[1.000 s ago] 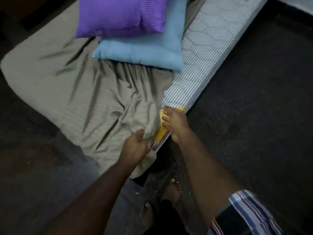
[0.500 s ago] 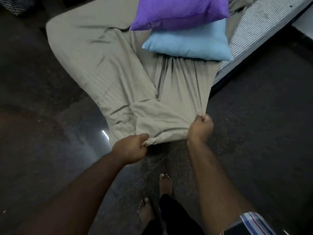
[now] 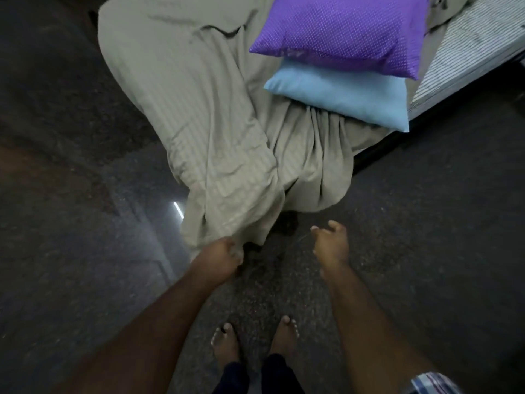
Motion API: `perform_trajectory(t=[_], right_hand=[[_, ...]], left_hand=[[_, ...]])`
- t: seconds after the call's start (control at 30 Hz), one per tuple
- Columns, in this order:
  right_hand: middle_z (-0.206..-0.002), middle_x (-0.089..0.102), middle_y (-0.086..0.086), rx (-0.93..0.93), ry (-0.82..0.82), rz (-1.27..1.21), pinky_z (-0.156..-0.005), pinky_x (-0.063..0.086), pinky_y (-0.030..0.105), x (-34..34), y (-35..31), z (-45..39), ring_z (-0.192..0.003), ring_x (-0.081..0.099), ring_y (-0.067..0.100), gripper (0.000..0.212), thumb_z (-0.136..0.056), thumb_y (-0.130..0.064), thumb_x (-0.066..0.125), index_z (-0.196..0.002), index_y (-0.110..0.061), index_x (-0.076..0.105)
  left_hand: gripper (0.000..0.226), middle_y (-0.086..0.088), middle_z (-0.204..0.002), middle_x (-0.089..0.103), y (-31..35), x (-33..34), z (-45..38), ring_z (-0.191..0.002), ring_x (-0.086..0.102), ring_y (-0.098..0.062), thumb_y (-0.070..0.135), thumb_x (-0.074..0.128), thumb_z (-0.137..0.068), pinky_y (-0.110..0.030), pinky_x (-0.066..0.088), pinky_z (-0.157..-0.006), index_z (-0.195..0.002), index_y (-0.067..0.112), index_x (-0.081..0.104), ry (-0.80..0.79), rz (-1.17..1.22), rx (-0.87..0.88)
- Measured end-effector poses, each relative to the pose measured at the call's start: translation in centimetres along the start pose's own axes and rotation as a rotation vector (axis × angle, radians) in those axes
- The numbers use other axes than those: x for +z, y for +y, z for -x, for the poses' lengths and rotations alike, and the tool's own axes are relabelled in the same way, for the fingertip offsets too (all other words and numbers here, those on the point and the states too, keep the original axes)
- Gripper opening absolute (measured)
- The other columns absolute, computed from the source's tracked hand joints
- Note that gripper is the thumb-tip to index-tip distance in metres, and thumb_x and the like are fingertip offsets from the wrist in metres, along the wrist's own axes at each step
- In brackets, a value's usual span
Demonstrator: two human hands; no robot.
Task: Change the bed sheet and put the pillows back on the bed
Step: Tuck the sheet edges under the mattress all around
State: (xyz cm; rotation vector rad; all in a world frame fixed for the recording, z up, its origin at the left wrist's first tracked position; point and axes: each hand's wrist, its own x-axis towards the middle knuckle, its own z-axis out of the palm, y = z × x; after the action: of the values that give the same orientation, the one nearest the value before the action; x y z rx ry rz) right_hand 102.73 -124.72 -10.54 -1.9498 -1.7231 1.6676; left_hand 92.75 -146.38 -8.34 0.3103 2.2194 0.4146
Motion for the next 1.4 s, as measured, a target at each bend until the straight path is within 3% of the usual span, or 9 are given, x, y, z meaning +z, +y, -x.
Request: perform_trajectory(t=[0.1,0.3,0.47,0.73,0.9,1.0,1.17,1.27,1.4], right_hand=[[-0.124,0.06,0.003,-0.05,-0.103,-0.048,-0.102,0.049,0.05,0.6,-3.0,0.4,-0.115,0.059,0.025,0.058,-0.094,-0.019,0.067,-0.146,-0.015,0.042],[-0.129,0.062,0.005,-0.241,-0.191,0.081,-0.104,0.047,0.044,0.3,-11.1,-0.2,-0.118,0.059,0.025,0.061,-0.09,-0.026,0.069,-0.145,-0.019,0.043],[-0.126,0.06,0.003,-0.319,-0.239,0.027,-0.101,0.046,0.032,1.1,-16.8,-1.6,-0.114,0.06,0.017,0.063,-0.09,-0.019,0.069,-0.146,-0.015,0.042],[-0.095,0.067,0.004,-0.898,0.337,-0.417,-0.074,0.049,0.018,-2.6,-34.6,-6.4,-0.083,0.063,0.012,0.042,-0.084,-0.025,0.075,-0.121,-0.018,0.057],[-0.142,0.052,-0.004,-0.62,0.229,-0.344,-0.113,0.039,0.03,-5.3,-44.1,-18.3,-0.128,0.052,0.008,0.105,-0.067,-0.073,0.074,-0.149,-0.019,0.038],[-0.15,0.044,-0.005,-0.393,0.063,-0.271,-0.115,0.035,0.031,-4.5,-46.6,-24.1,-0.132,0.047,0.011,0.121,-0.059,-0.069,0.083,-0.154,-0.017,0.029],[-0.115,0.072,0.008,-0.336,-0.216,-0.394,-0.088,0.057,0.056,0.6,-49.2,-28.2,-0.096,0.071,0.025,0.08,-0.055,-0.011,0.086,-0.129,-0.01,0.056],[-0.116,0.07,0.011,-0.511,-0.363,-0.495,-0.092,0.057,0.05,4.8,-51.7,-26.4,-0.097,0.069,0.025,0.069,-0.069,0.009,0.073,-0.133,-0.009,0.052],[-0.106,0.072,0.005,-0.625,-0.612,-0.511,-0.095,0.055,0.048,9.6,-54.1,-24.3,-0.095,0.068,0.024,0.053,-0.075,0.012,0.072,-0.115,-0.018,0.058]], left_hand=[[0.022,0.009,-0.094,0.061,5.5,-1.7,-0.2,-0.078,0.061,-0.012,0.031,0.057,-0.099,-0.01,0.039,-0.058,-0.118,0.021,0.056,0.086,0.221,0.029],[0.053,-0.01,-0.14,0.057,14.7,-5.6,-1.8,-0.129,0.053,-0.027,0.034,0.06,-0.097,-0.028,0.039,-0.1,-0.144,0.013,0.048,0.202,0.254,0.112],[0.058,-0.012,-0.145,0.053,19.8,-8.5,-4.7,-0.133,0.051,-0.024,0.035,0.059,-0.098,-0.026,0.037,-0.1,-0.148,0.01,0.042,0.216,0.307,0.112],[0.039,0.0,-0.111,0.064,29.6,-15.5,-15.5,-0.105,0.059,-0.018,0.036,0.061,-0.098,-0.031,0.044,-0.095,-0.131,0.018,0.054,0.248,0.665,0.177],[0.096,0.001,-0.145,0.053,35.5,-20.7,-20.8,-0.126,0.056,-0.027,0.075,0.071,-0.07,-0.044,0.055,-0.081,-0.148,0.027,0.044,-0.112,1.156,-0.053],[0.118,-0.005,-0.157,0.039,37.8,-22.2,-23.5,-0.139,0.043,-0.036,0.074,0.081,-0.055,-0.067,0.046,-0.09,-0.153,0.029,0.034,-0.193,1.401,-0.161],[0.033,-0.002,-0.125,0.067,38.9,-23.4,-27.1,-0.1,0.066,-0.025,0.021,0.072,-0.087,-0.056,0.057,-0.076,-0.116,0.029,0.058,0.22,1.496,-0.159],[0.036,-0.008,-0.111,0.073,37.5,-26.2,-28.1,-0.097,0.069,-0.032,0.01,0.062,-0.08,-0.067,0.054,-0.08,-0.113,0.023,0.062,0.554,1.564,0.002],[0.04,-0.009,-0.109,0.071,34.3,-29.1,-28.0,-0.088,0.067,-0.026,-0.001,0.054,-0.085,-0.052,0.055,-0.08,-0.122,0.014,0.06,0.813,1.558,0.116]])
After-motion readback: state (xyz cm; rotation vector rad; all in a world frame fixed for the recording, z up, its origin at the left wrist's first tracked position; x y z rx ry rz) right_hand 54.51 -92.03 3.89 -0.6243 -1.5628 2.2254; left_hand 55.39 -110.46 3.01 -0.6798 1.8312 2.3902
